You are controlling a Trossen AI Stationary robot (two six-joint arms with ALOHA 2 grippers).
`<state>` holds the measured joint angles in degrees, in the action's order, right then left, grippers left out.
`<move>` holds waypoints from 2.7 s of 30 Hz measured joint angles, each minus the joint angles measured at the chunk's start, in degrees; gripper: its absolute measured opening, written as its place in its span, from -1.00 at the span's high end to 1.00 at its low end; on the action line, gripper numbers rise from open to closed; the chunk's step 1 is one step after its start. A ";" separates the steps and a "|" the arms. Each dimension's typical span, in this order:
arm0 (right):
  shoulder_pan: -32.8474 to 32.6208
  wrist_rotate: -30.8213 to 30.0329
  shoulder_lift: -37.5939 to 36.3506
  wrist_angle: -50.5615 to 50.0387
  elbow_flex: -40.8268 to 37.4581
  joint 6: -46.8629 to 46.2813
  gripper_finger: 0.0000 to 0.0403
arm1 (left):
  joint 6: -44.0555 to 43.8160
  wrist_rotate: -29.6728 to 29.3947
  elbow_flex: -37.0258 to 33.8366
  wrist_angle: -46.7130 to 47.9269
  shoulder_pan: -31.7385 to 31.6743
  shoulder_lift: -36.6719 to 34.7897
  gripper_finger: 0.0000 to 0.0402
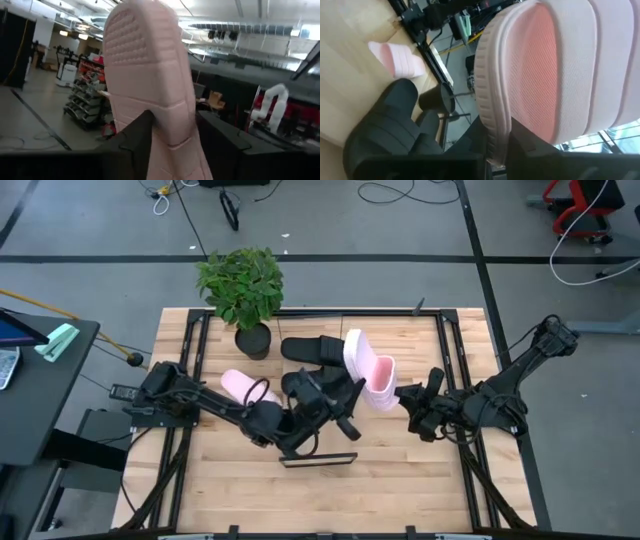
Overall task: Pick and place slides into the shelf
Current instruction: Put the bottom pink slipper on the shelf
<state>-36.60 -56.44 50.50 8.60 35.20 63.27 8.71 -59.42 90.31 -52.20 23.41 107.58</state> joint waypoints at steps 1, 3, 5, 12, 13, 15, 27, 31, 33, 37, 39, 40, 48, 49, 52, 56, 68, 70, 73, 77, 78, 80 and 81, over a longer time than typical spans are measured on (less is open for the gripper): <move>0.00 -0.62 0.00 -0.49 0.00 0.27 0.83 | 1.49 -0.32 -0.03 -0.04 0.49 -0.37 0.16; 0.01 -1.41 -0.02 -1.74 0.00 0.39 0.83 | 4.18 -0.49 0.00 -0.50 1.58 -1.49 0.11; 0.07 -2.17 -0.07 -2.98 -0.02 0.36 0.83 | 6.72 -0.92 0.14 -1.00 2.91 -2.54 0.08; 0.07 2.52 -0.07 -10.26 -0.09 -2.10 0.83 | 12.82 -2.98 0.10 -0.87 7.30 -4.83 0.08; 0.07 3.70 -0.07 -10.90 -0.09 -3.20 0.83 | 13.36 -3.47 0.10 -0.85 7.96 -5.22 0.09; 0.15 6.22 -0.07 -12.04 -0.09 -4.40 0.83 | 14.57 -4.24 0.12 -0.86 8.86 -5.37 0.11; 5.33 27.33 -0.07 -14.38 -0.07 -4.77 0.83 | 15.95 -5.44 0.12 -0.66 11.51 -5.28 0.18; 9.59 34.09 0.02 -16.44 -0.07 -5.12 0.83 | 15.95 -5.46 0.11 -0.66 11.99 -5.26 0.19; 11.55 37.29 0.20 -16.68 -0.07 -6.04 0.83 | 15.95 -5.46 0.12 -0.66 12.23 -5.28 0.20; 14.34 41.34 0.47 -17.50 -0.07 -6.68 0.83 | 15.95 -5.47 0.12 -0.66 12.23 -5.27 0.19; 15.45 43.37 0.71 -17.72 -0.07 -6.95 0.83 | 15.95 -5.47 0.12 -0.66 12.23 -5.26 0.20; 15.80 43.83 0.83 -17.83 -0.07 -7.48 0.83 | 15.95 -5.47 0.11 -0.66 12.23 -5.26 0.20; 14.78 41.60 8.87 -17.68 -0.04 -6.71 0.83 | 16.00 -5.48 0.10 0.94 12.21 -5.27 0.25; 14.46 40.06 10.29 -17.55 -0.05 -6.31 0.83 | 16.01 -5.48 0.10 1.30 12.21 -5.26 0.26; 13.77 37.15 13.73 -14.66 -0.07 -5.60 0.83 | 16.04 -5.48 0.10 1.88 12.49 -5.26 0.28; 13.08 36.97 17.51 -8.88 -0.04 -4.59 0.83 | 16.28 -5.51 0.10 2.12 12.93 -5.26 0.30; 12.33 38.87 21.43 -4.35 -0.07 -5.29 0.83 | 19.41 -8.37 0.10 2.12 14.22 -5.26 0.32; 12.33 38.99 21.90 -4.32 -0.07 -5.61 0.83 | 19.41 -8.37 0.10 2.12 14.22 -5.26 0.32; 12.37 40.52 22.66 -3.72 -0.07 -5.63 0.83 | 19.41 -8.37 0.10 2.12 14.22 -5.26 0.33; 12.47 40.91 24.26 -2.22 -0.07 -5.30 0.83 | 18.98 -8.37 0.10 2.11 14.03 -5.26 0.37; 12.48 40.95 24.58 -1.90 -0.07 -5.20 0.83 | 18.97 -8.39 0.10 2.12 14.00 -5.26 0.37; 12.48 41.33 25.03 -1.43 -0.07 -4.91 0.83 | 18.97 -8.39 0.10 2.12 14.00 -5.26 0.38; 12.55 41.81 25.16 -1.28 -0.07 -4.75 0.83 | 18.97 -8.39 0.10 2.12 14.00 -5.26 0.38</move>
<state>-24.05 -14.63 75.66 7.32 35.14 58.52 27.68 -67.81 90.41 -50.09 37.41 102.32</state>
